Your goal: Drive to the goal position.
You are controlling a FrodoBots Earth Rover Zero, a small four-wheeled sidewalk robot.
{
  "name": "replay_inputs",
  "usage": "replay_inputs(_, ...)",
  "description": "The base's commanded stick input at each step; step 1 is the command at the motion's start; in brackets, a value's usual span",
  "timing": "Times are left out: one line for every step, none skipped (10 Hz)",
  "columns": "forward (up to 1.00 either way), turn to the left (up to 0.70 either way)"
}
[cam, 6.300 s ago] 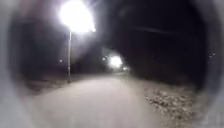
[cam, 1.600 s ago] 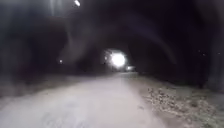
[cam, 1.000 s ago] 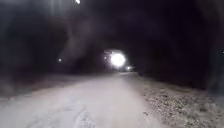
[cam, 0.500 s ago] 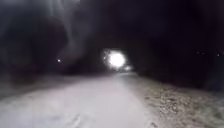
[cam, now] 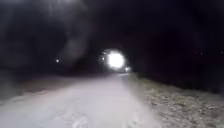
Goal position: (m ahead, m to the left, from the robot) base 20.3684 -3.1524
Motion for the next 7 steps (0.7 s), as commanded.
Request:
replay_inputs(1.00,0.00)
replay_inputs(1.00,0.00)
replay_inputs(1.00,0.00)
replay_inputs(1.00,0.00)
replay_inputs(1.00,0.00)
replay_inputs(1.00,0.00)
replay_inputs(1.00,0.00)
